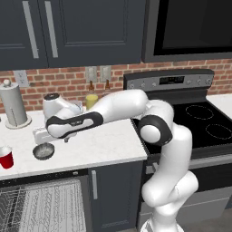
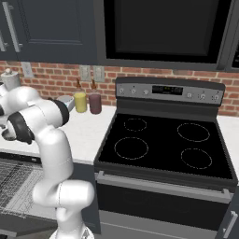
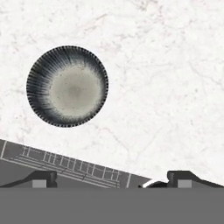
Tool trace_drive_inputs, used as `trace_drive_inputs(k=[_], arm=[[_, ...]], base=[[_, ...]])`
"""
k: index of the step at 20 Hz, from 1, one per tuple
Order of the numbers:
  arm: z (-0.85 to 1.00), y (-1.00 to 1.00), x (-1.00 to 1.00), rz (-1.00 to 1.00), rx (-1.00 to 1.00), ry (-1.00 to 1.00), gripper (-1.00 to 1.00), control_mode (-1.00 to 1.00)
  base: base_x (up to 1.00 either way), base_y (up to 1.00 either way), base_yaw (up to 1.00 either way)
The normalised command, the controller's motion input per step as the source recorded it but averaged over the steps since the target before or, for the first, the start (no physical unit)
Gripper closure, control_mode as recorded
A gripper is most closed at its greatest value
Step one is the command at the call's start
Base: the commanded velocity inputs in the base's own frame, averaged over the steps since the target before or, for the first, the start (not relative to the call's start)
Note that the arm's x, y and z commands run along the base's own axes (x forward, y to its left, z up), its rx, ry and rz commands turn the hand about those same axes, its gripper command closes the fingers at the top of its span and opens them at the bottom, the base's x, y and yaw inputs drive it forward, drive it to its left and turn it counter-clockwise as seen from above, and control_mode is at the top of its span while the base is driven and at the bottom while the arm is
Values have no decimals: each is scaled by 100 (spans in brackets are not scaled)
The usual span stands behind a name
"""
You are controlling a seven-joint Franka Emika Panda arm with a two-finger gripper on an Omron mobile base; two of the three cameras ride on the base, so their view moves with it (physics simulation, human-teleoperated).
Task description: Pick up the cup and bowl from the counter, place them in the dishwasher, and close the dishwasher door.
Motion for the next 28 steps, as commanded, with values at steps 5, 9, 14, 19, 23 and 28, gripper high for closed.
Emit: trace_drive_inputs(k=[5, 9, 14, 19, 23, 28], arm=[[-30, 5, 0, 0, 0, 0, -100, -100], [-33, 8, 1, 0, 0, 0, -100, -100], [-26, 19, 16, -1, 0, 0, -100, -100], [-1, 18, 36, -6, 0, 0, -100, -100], [0, 13, 32, -6, 0, 1, -100, -100], [0, 0, 8, 0, 0, 0, -100, -100]], base=[[0, 0, 0], [0, 0, 0], [0, 0, 0], [0, 0, 0], [0, 0, 0], [0, 0, 0]])
